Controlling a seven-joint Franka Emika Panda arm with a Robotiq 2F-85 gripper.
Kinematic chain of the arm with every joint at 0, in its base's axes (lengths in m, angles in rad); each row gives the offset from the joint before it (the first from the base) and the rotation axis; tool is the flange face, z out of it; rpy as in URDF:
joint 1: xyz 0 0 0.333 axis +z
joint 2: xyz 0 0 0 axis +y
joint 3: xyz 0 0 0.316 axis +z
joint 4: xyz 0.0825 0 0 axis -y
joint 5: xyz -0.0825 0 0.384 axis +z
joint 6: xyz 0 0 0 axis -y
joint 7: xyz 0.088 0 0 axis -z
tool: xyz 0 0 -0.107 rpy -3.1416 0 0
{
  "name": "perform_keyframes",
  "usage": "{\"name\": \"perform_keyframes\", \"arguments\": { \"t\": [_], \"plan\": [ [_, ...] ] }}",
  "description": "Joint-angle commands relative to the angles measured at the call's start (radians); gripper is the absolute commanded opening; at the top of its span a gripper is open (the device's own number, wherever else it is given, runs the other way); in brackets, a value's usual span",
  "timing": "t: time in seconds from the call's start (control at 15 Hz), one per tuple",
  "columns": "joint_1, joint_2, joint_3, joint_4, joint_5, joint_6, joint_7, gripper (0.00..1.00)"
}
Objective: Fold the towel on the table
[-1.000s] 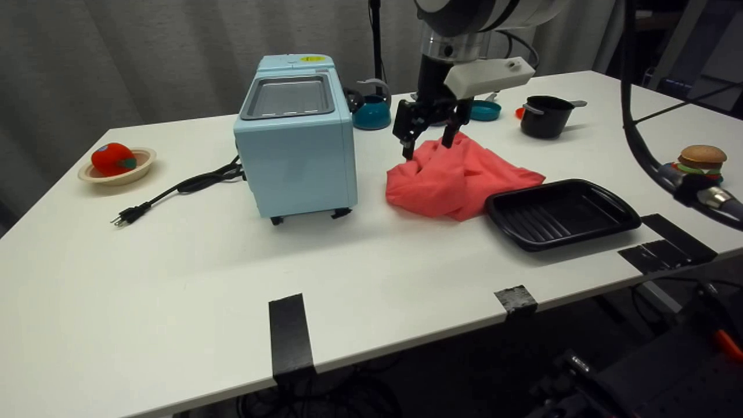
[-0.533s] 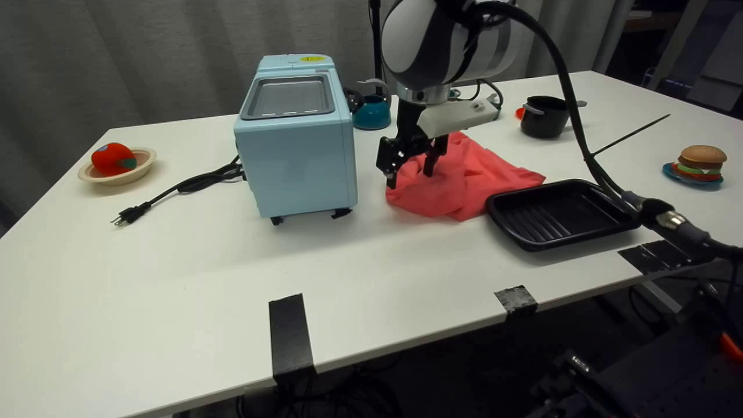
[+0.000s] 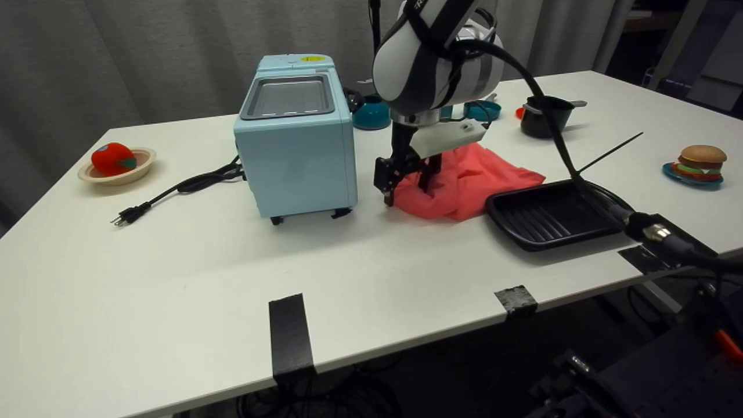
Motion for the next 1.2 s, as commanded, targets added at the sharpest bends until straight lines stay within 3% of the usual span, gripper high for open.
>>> {"name": "perform_keyframes", "arguments": {
  "t": [0.0,0.47,0.53,1.13],
  "plan": [
    [0.011,0.01,-0.006,0.043,-0.019,-0.029,0.019,0.61],
    [-0.01,-0.04,0.002,0.051,0.014,-0.007,0.032,0.05],
    [-0.015,-0.052,0.003,0.052,0.016,-0.011,0.031,0.01],
    [-0.123,-0.351,0.022,-0.181,0.129,0.08,-0.068,0.03]
  ]
}}
